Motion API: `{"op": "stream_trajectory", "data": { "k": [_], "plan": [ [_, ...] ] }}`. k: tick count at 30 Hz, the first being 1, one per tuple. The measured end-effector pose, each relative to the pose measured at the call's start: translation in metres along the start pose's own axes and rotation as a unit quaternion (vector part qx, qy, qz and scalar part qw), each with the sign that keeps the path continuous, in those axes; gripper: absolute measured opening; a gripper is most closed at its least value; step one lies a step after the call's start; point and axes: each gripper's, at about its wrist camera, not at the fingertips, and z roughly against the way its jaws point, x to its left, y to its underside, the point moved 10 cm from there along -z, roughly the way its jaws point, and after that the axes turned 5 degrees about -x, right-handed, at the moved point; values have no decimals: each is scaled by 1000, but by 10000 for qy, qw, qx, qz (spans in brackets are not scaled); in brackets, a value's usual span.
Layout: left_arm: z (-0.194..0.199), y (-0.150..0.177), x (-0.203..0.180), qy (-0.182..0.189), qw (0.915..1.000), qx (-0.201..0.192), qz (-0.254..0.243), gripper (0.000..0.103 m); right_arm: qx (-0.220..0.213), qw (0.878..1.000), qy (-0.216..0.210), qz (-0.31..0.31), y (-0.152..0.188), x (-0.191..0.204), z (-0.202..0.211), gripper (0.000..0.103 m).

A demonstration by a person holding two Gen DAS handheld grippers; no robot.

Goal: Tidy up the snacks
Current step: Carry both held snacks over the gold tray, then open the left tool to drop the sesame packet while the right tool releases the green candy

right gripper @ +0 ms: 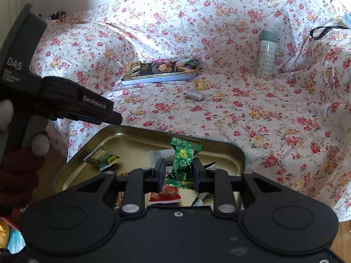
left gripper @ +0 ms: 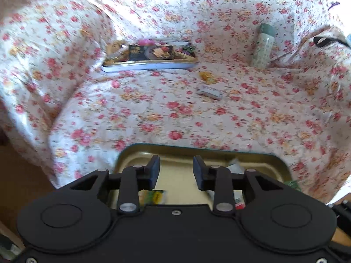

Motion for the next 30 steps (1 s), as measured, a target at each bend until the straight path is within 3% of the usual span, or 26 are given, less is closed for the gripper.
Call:
{"op": "stream_trajectory", "data": {
  "k": [9, 18, 30],
  "plan": [
    [12, 22, 11, -362, 9993, 105, -88, 44, 17, 9997, -122, 209, 2, 13, 3, 28],
    [9, 42, 13, -308, 9987, 392, 61, 44, 141, 9993, -177, 281, 7, 17, 2, 28],
    [7, 50, 18, -347, 9980, 498, 157, 44, 172, 9992, -212, 288, 8, 18, 2, 28]
  ]
}}
